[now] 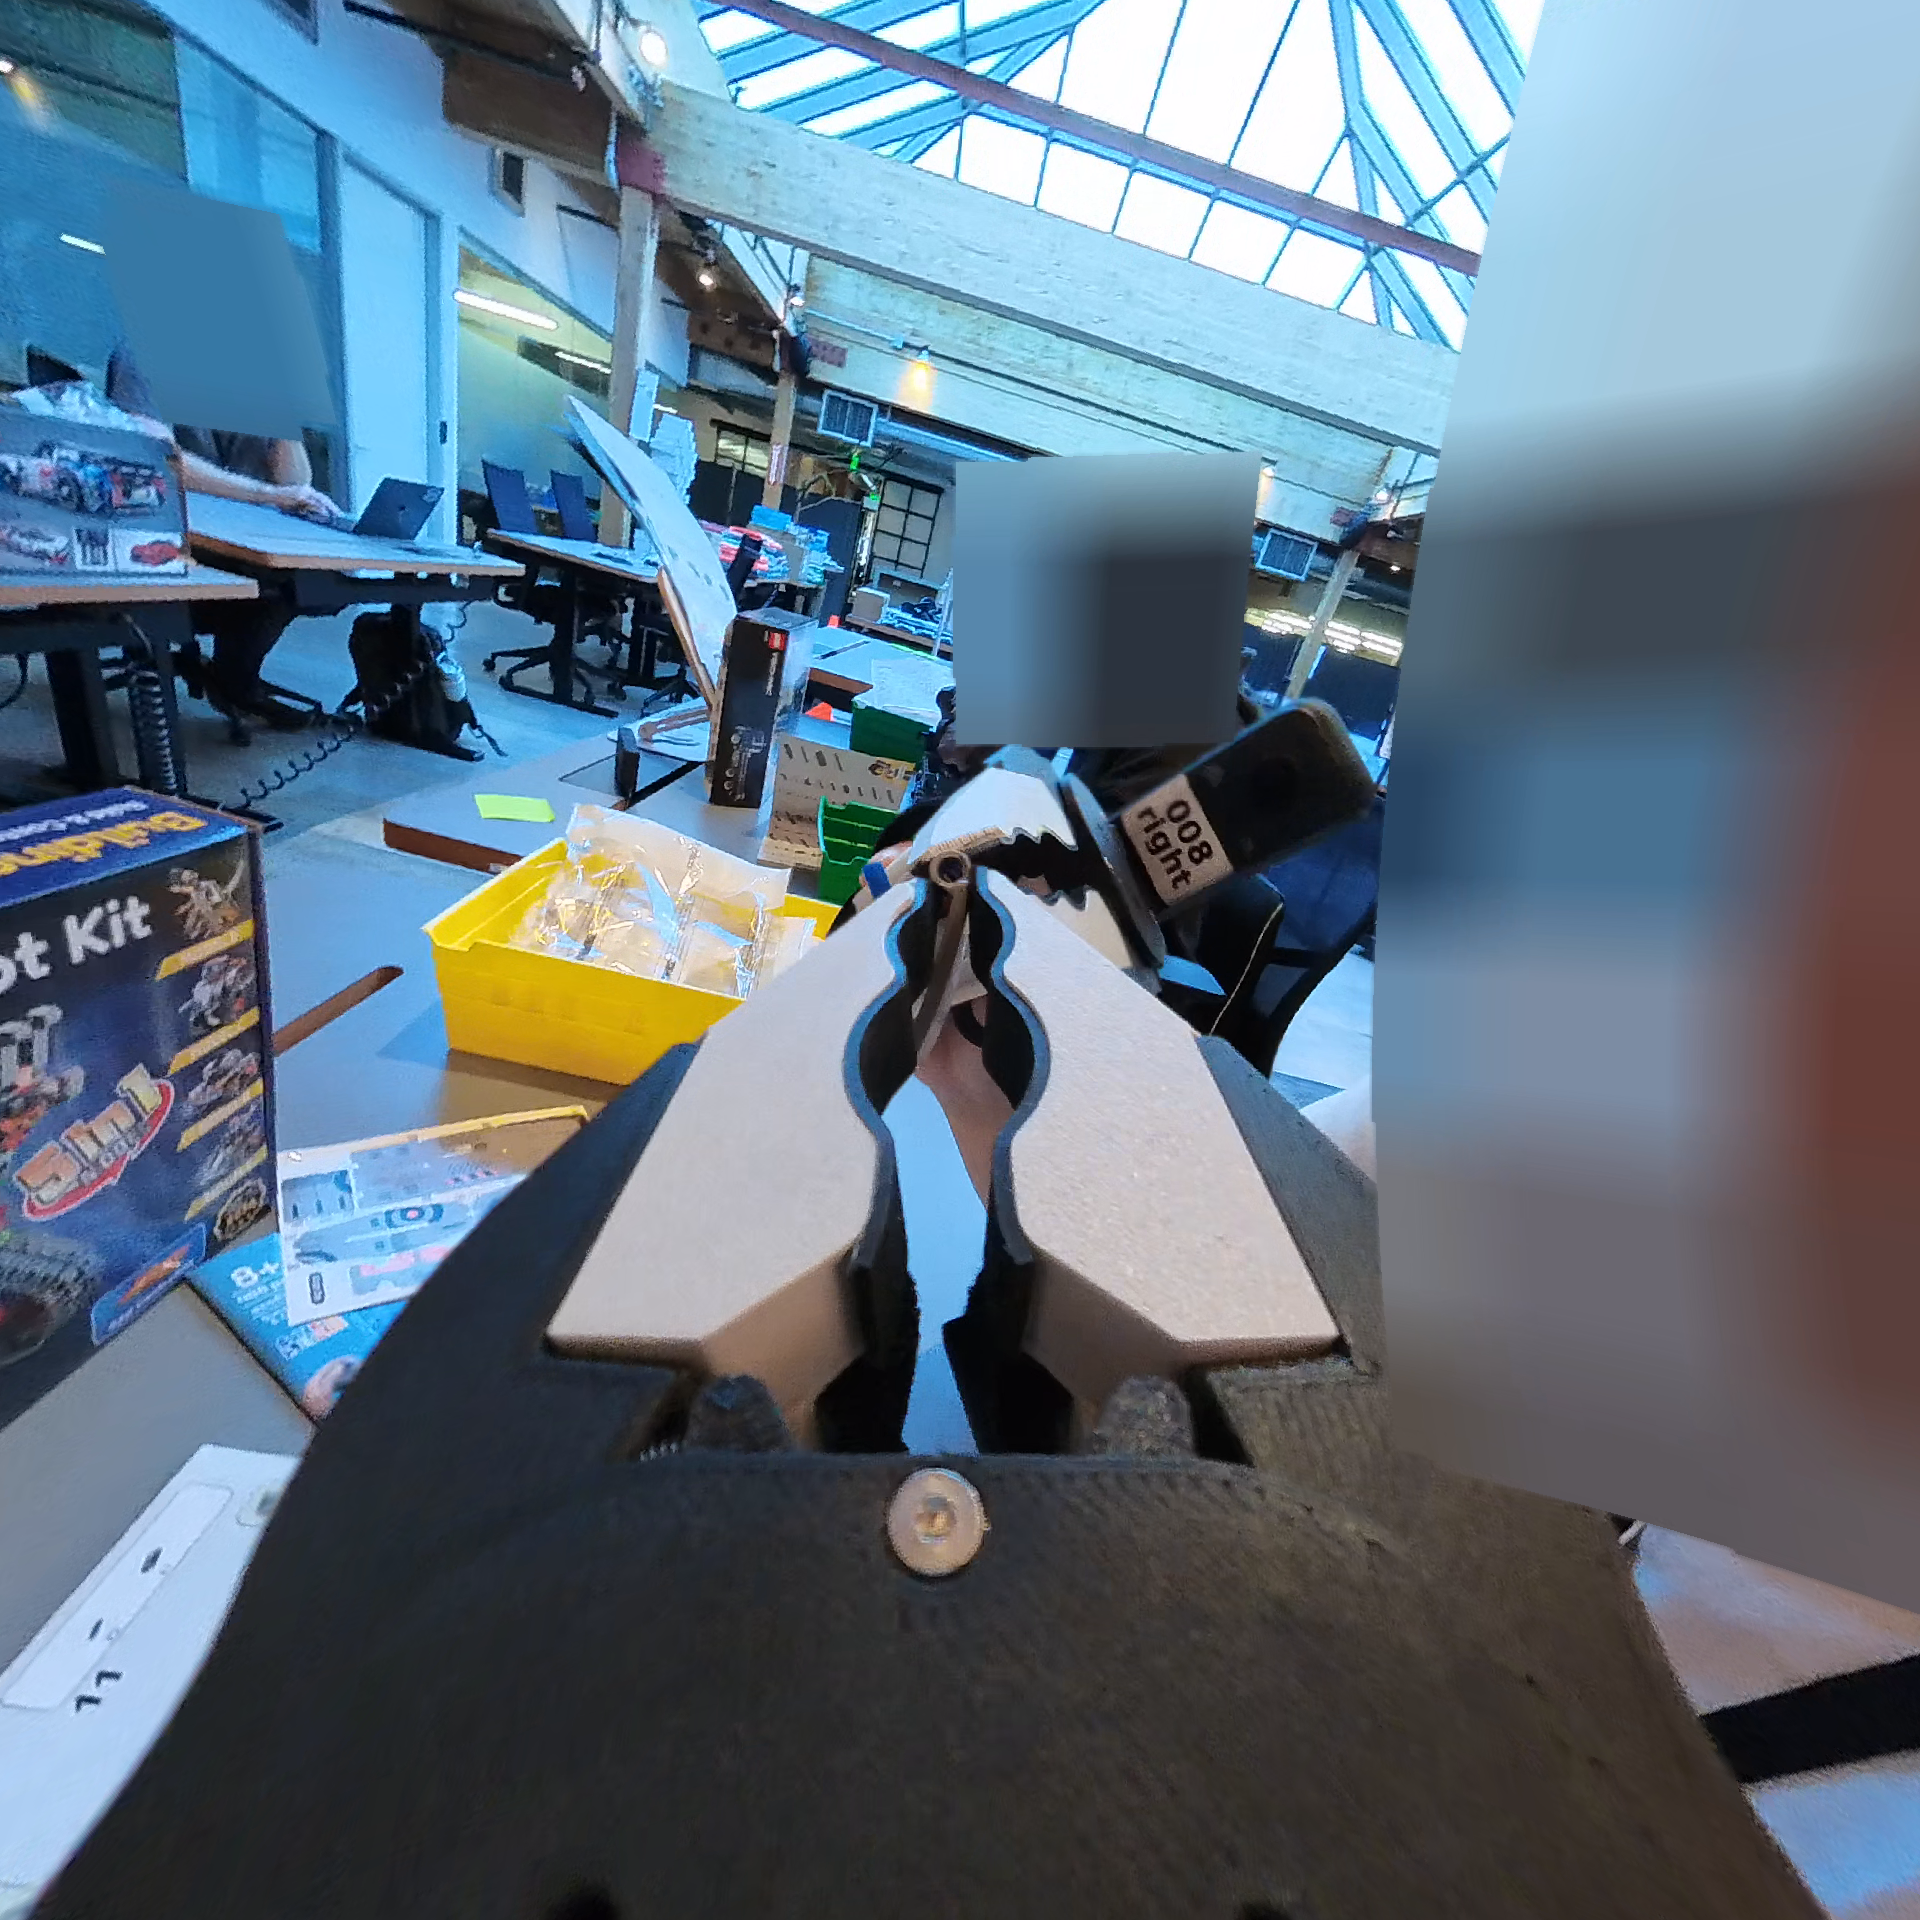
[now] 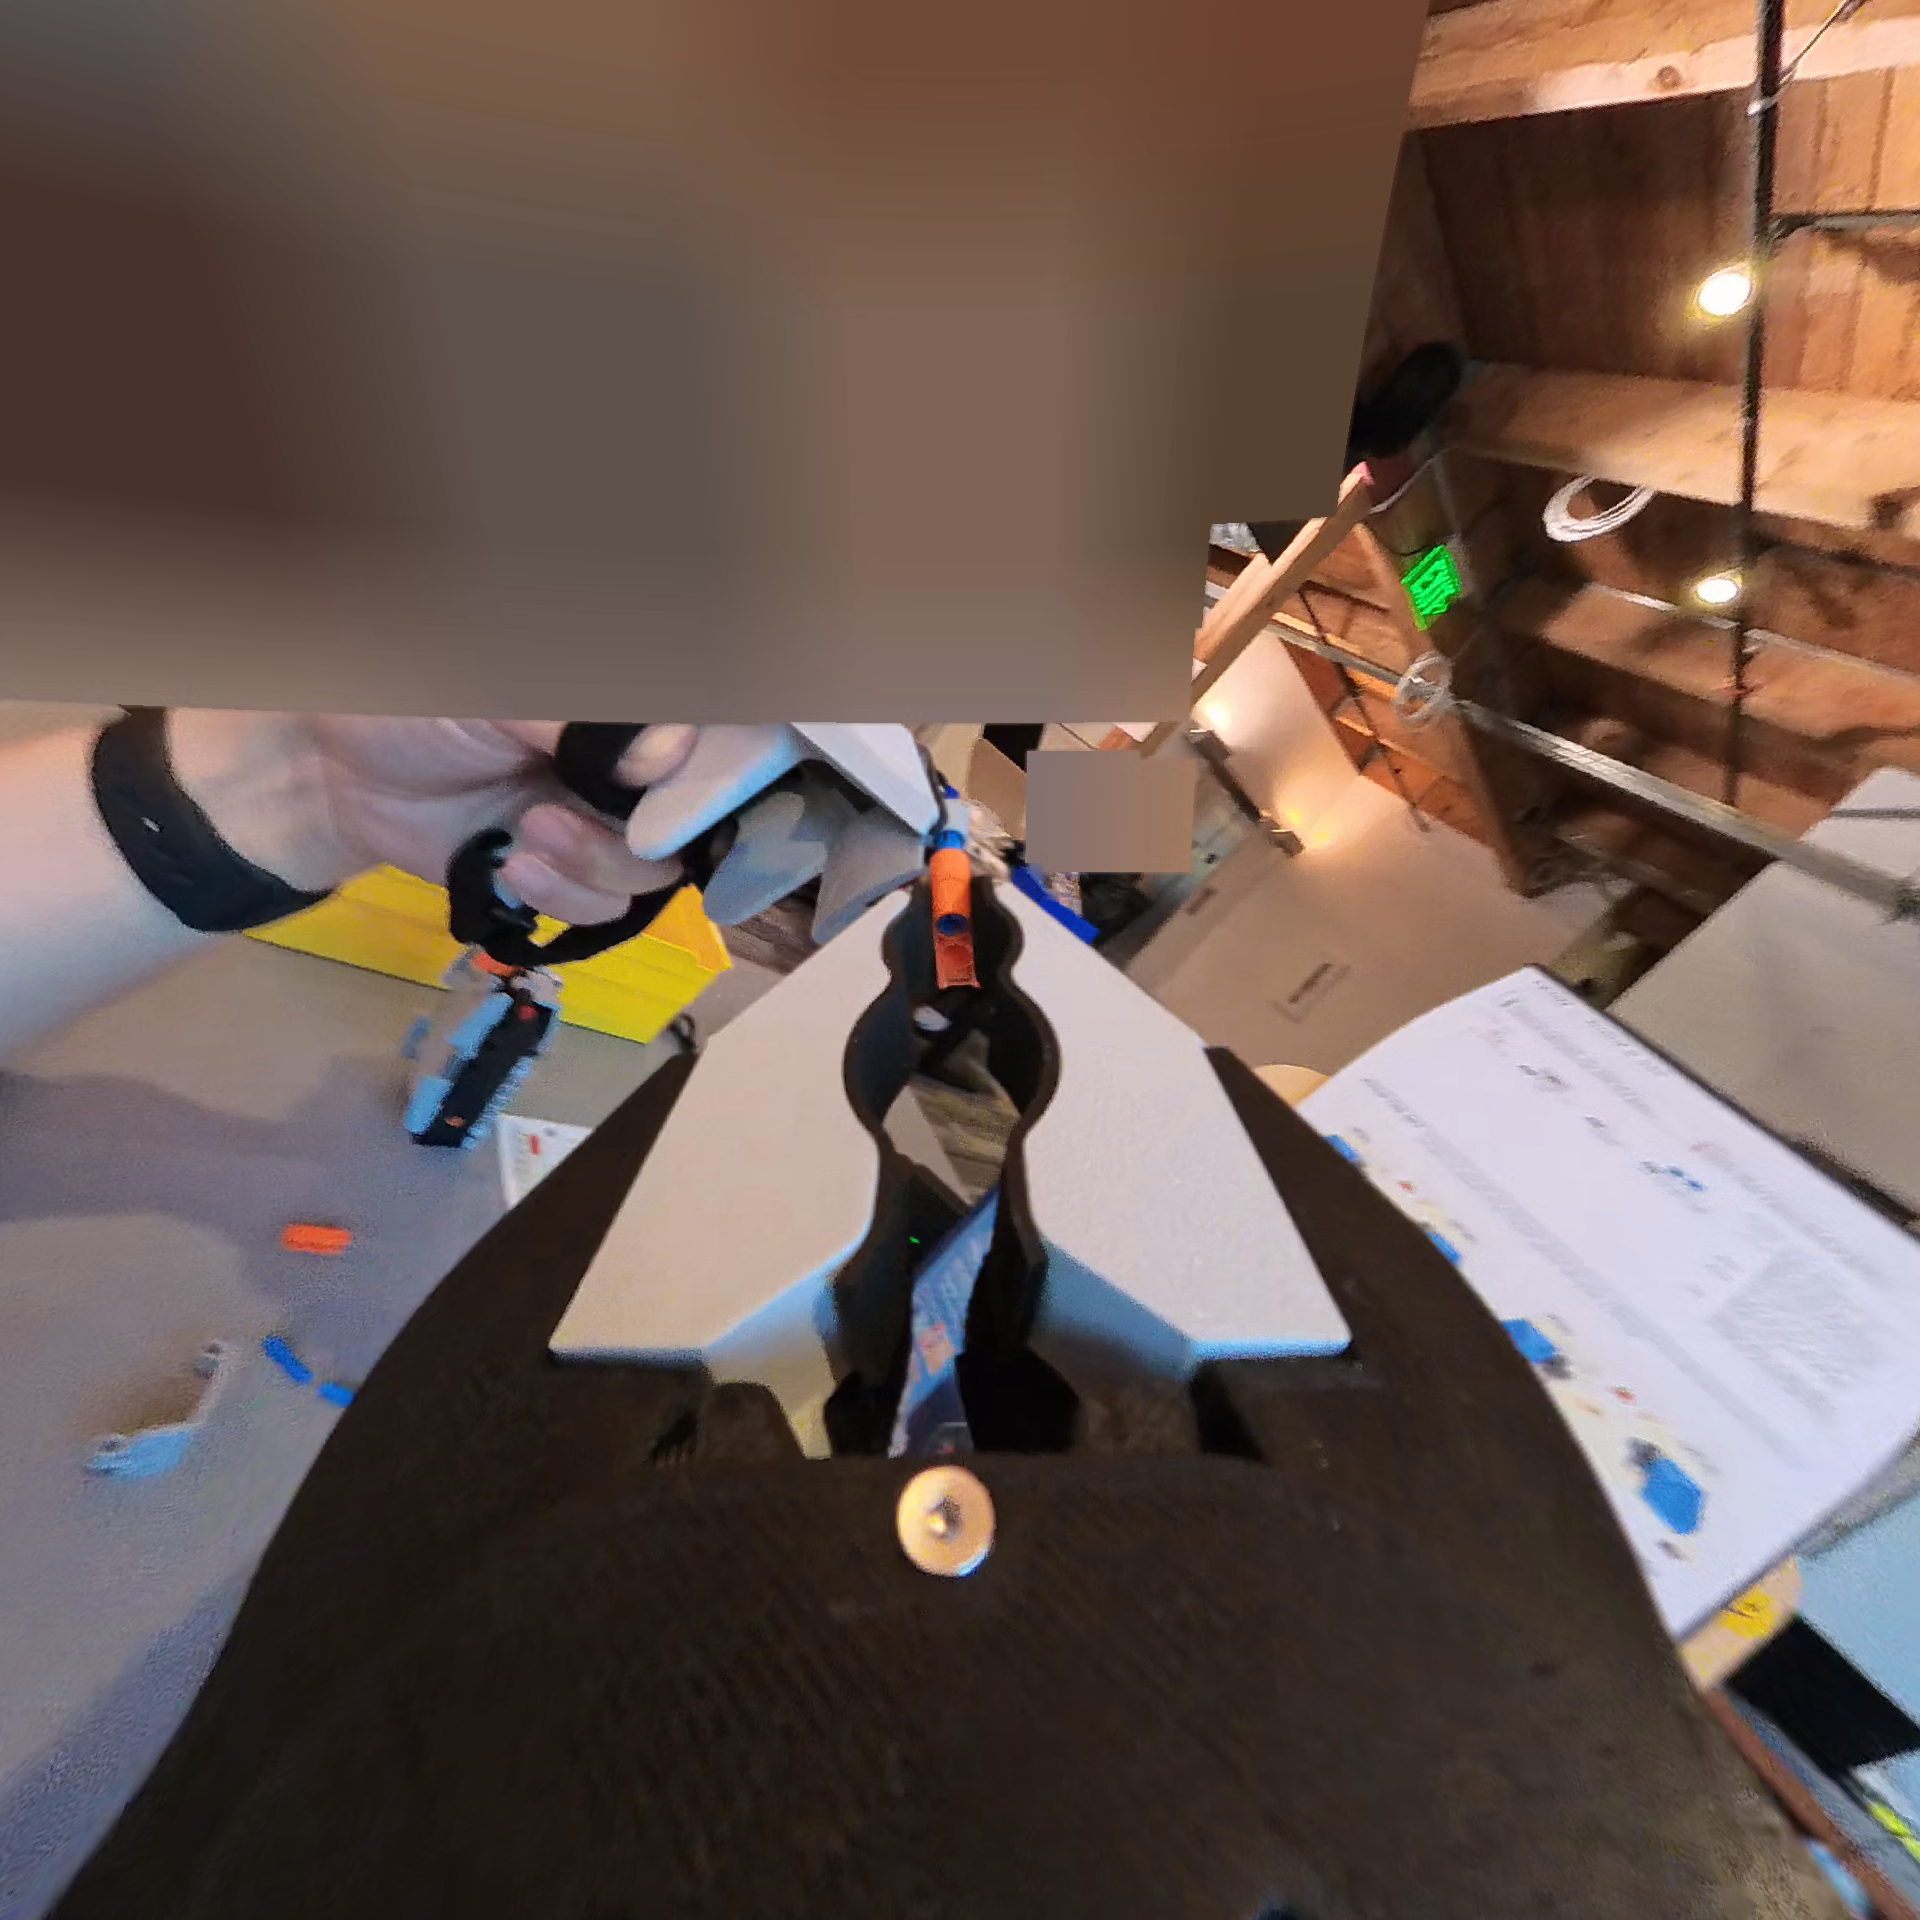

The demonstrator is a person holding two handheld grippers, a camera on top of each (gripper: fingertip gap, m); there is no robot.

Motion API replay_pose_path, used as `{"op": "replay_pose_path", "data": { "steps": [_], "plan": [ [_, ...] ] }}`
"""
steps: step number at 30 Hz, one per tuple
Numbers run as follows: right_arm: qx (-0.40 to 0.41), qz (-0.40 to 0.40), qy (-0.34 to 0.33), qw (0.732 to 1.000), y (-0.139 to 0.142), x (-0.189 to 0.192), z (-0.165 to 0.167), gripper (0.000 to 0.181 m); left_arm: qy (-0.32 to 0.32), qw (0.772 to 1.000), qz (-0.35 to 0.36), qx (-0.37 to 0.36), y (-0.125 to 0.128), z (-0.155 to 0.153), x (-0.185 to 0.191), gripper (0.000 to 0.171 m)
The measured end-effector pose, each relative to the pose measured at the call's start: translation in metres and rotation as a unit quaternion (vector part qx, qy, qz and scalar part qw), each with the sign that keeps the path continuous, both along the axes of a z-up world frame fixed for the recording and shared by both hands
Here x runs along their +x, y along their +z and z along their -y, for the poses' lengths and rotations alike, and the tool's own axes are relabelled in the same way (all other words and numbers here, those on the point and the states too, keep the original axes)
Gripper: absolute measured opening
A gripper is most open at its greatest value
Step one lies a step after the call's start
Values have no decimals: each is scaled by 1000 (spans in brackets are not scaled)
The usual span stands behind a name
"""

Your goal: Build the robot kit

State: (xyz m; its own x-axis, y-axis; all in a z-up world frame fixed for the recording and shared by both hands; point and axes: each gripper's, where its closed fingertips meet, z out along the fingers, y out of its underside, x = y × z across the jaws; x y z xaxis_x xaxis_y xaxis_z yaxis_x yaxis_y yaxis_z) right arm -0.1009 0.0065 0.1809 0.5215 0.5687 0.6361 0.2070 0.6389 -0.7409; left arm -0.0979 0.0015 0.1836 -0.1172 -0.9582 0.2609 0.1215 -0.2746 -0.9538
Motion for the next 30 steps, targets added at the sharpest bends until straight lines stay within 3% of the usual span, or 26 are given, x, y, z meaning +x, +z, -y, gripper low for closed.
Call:
{"op": "replay_pose_path", "data": {
  "steps": [5, 11, 15, 19, 30],
  "plan": [
    [75, 37, -78, 993, -6, 2, -10, 6, 13, 999, -8, -36, -7, -10, 2, 5],
    [154, 58, -143, 976, -8, 4, -13, 6, -17, 997, 10, -75, -8, -13, 3, 4],
    [172, 33, -133, 976, -4, 3, -8, 6, -71, 993, 31, -93, -3, -4, 3, 3],
    [153, 34, -118, 980, -5, 3, -8, 6, -84, 992, 22, -87, -6, -1, 2, 2],
    [204, 168, -152, 952, -26, 0, -9, 6, -63, 993, -75, -63, -30, 0, -2, 2]
  ]
}}
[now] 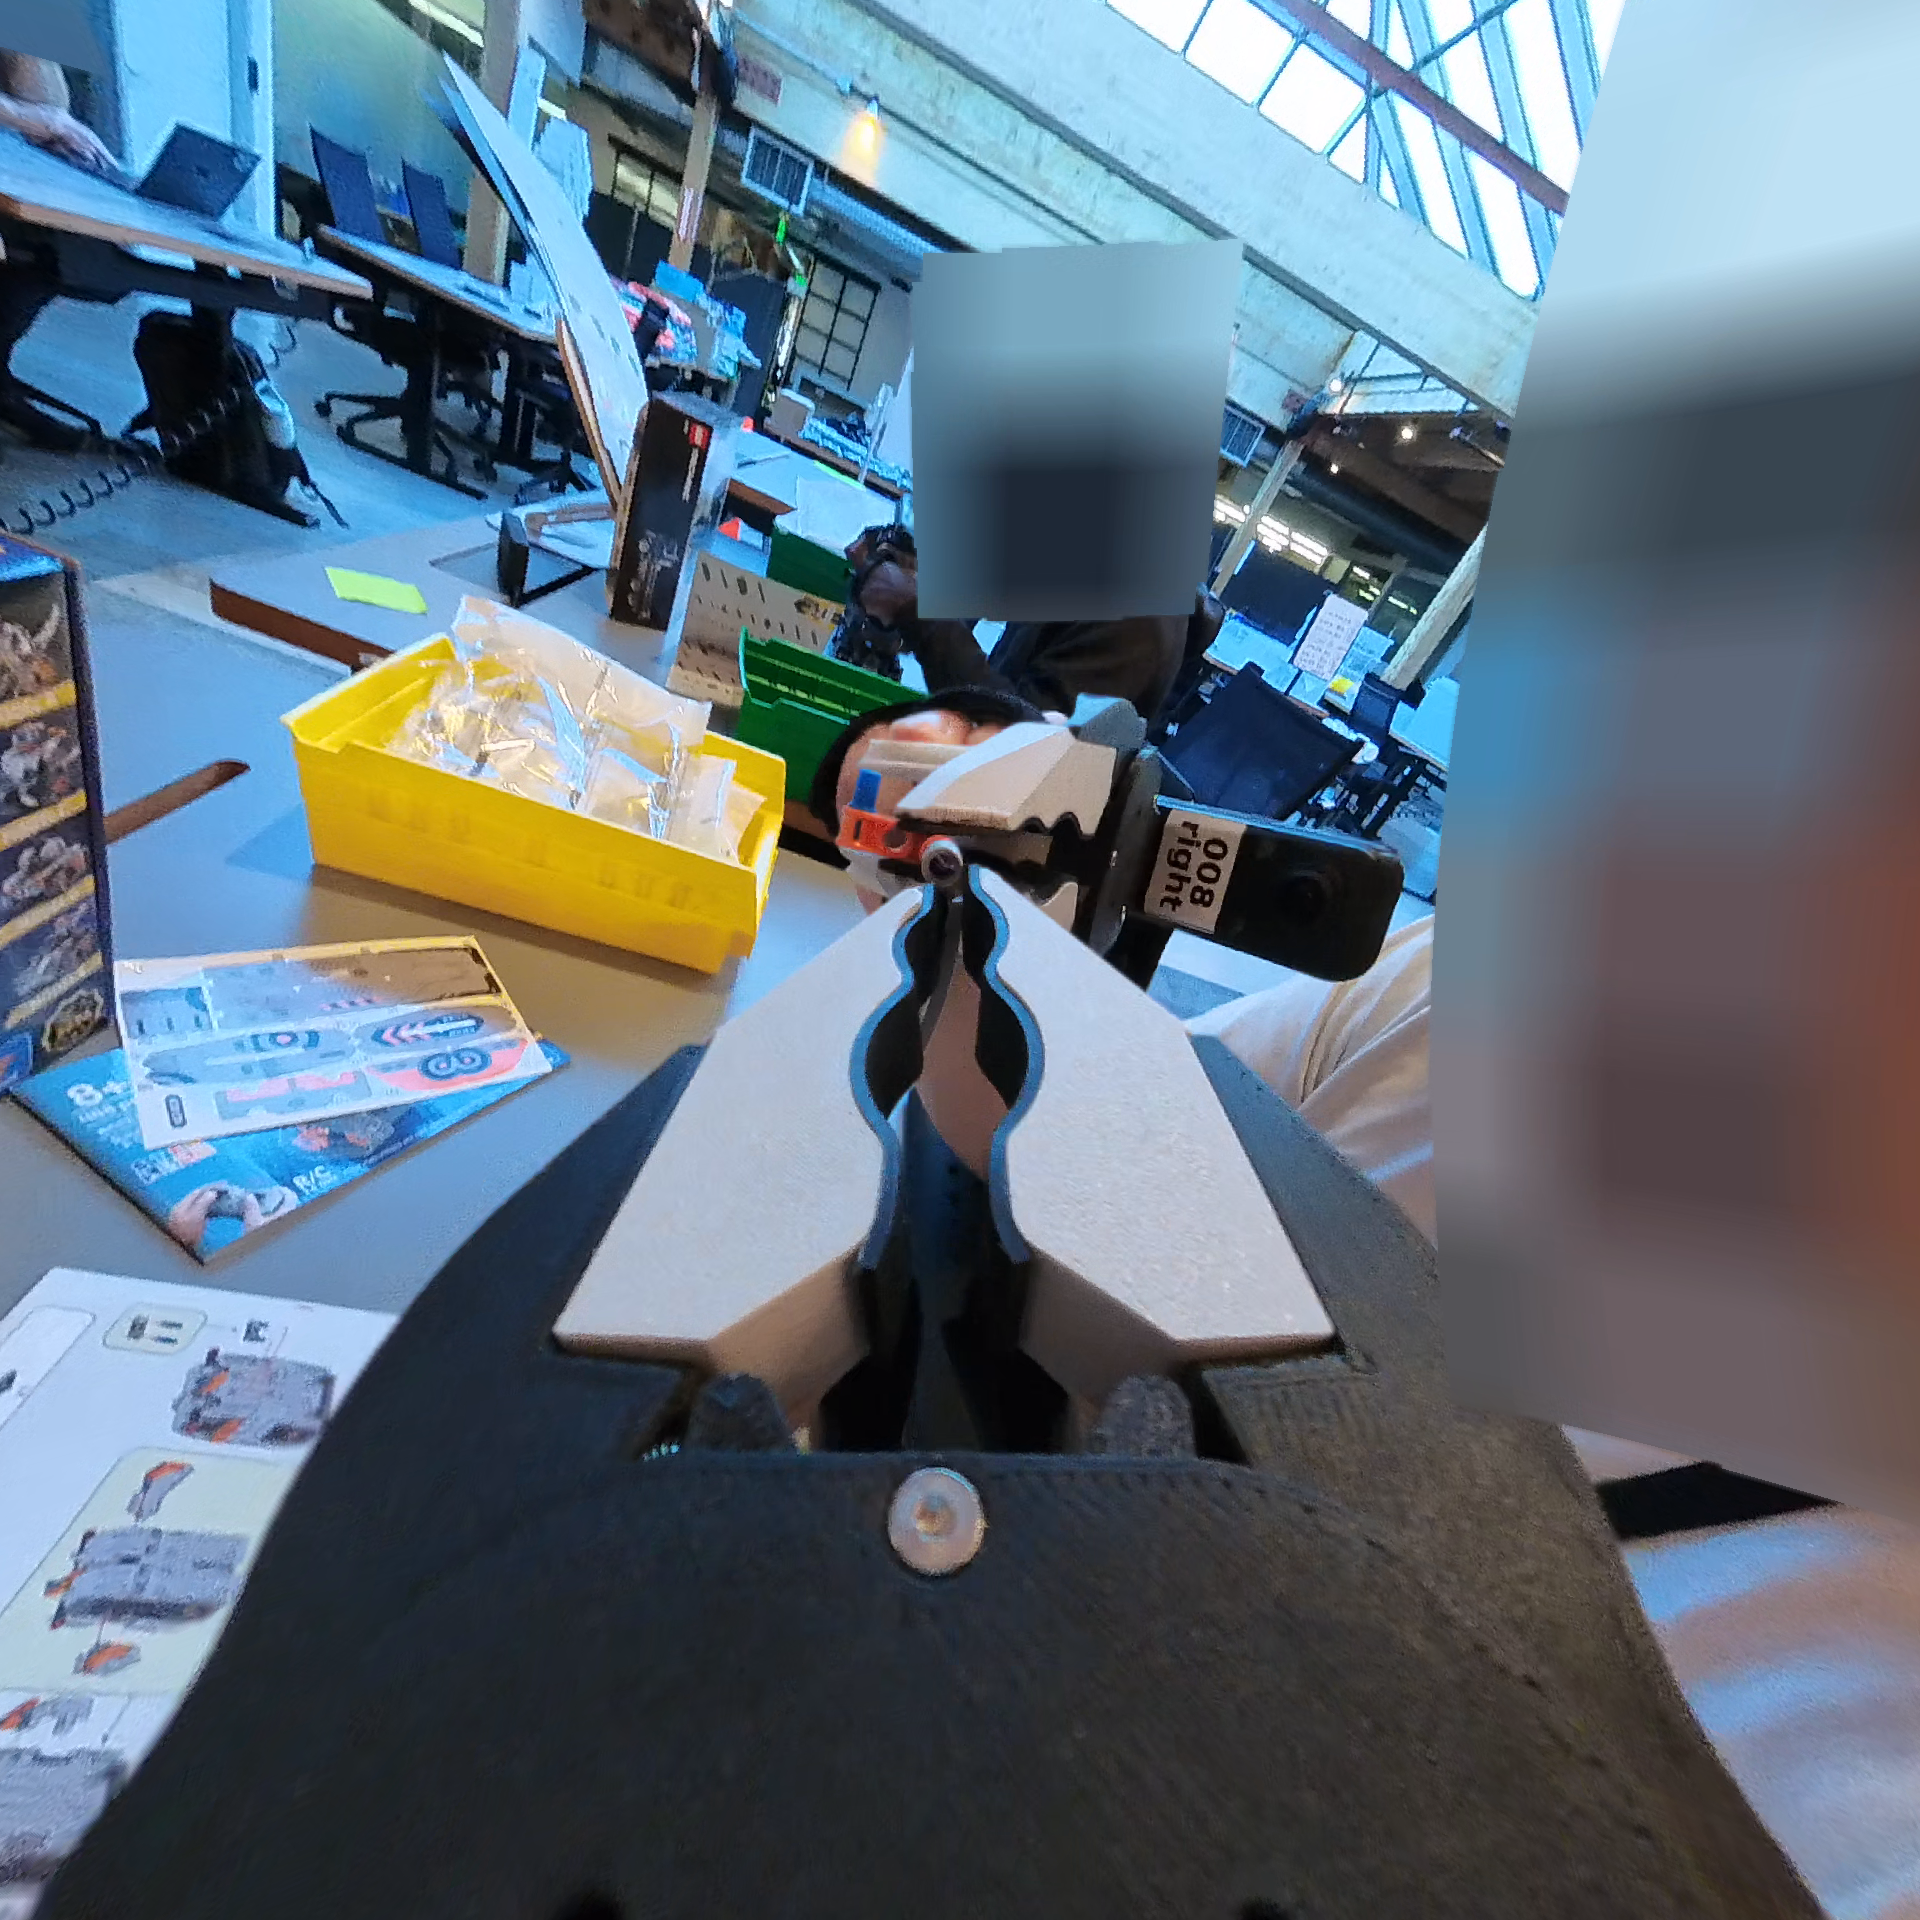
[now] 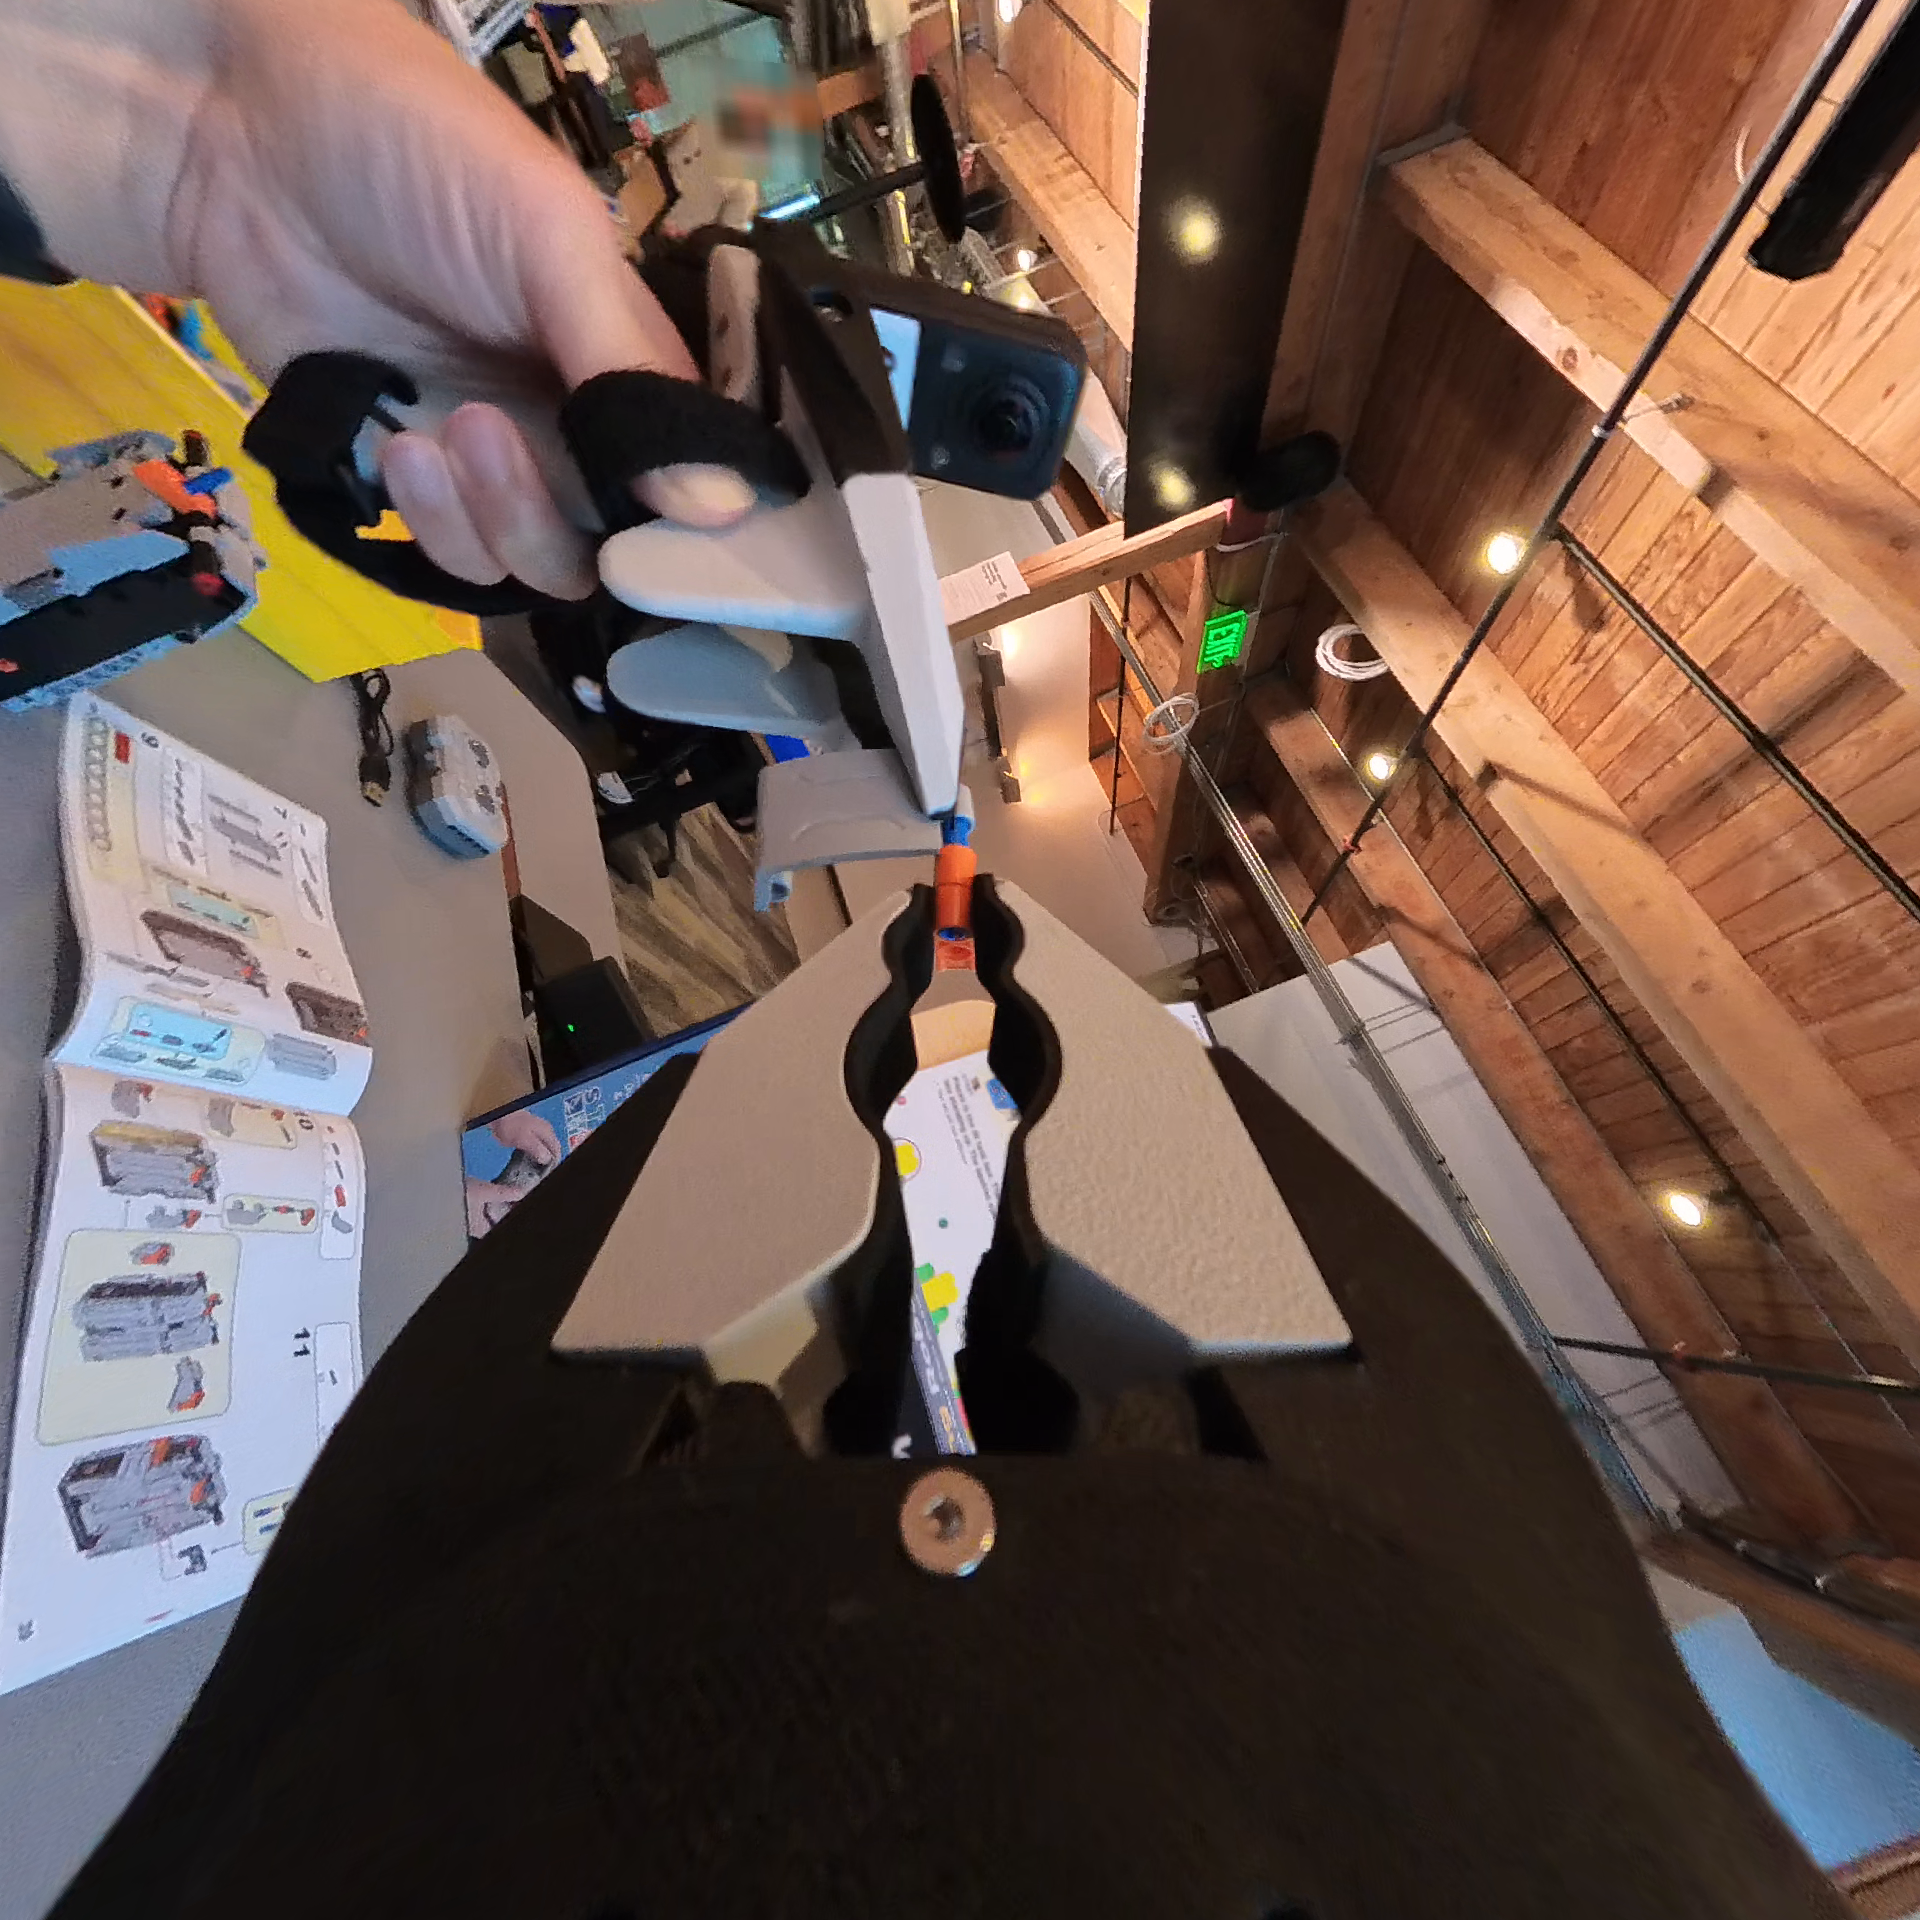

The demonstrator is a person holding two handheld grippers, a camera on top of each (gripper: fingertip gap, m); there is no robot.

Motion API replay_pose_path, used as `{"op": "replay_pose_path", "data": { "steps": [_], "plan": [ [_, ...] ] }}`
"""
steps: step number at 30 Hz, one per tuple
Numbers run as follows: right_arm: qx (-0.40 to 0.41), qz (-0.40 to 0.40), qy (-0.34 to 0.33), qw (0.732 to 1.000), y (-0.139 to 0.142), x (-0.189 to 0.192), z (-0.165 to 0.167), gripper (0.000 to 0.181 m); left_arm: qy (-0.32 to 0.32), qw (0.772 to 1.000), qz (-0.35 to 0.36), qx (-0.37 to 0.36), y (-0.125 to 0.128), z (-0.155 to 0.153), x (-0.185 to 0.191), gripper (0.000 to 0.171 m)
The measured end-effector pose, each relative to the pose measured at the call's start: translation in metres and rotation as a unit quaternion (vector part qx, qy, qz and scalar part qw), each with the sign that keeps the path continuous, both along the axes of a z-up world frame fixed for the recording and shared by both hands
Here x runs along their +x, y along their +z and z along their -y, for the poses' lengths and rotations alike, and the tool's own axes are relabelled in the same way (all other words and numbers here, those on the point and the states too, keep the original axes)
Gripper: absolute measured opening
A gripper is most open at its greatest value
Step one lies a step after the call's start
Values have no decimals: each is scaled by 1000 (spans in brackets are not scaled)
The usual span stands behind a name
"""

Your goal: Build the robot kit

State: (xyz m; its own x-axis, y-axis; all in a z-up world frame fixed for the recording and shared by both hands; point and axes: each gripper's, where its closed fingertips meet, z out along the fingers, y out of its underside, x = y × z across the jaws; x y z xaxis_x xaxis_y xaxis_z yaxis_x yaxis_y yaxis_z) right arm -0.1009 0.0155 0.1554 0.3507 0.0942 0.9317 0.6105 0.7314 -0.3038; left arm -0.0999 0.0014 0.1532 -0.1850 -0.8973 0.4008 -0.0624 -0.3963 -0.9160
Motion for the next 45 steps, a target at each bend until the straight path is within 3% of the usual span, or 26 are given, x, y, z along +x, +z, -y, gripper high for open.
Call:
{"op": "replay_pose_path", "data": {
  "steps": [13, 22, 29, 38, 45],
  "plan": [
    [-14, 47, -9, 999, -17, -1, -7, 6, 23, 998, -55, 10, -17, -7, -1, 1],
    [-91, -8, 25, 996, -16, -8, -8, 5, 19, 999, -45, 5, -14, -8, -7, 1],
    [-113, -29, 8, 993, -18, -12, -15, 5, 40, 998, -49, 7, -15, -15, -11, 1],
    [-92, 40, 22, 995, -34, -14, -10, 5, 11, 995, -97, 7, -33, -9, -12, 1],
    [-111, 8, 27, 993, -30, -18, -12, 5, 22, 996, -86, 15, -29, -11, -16, 1]
  ]
}}
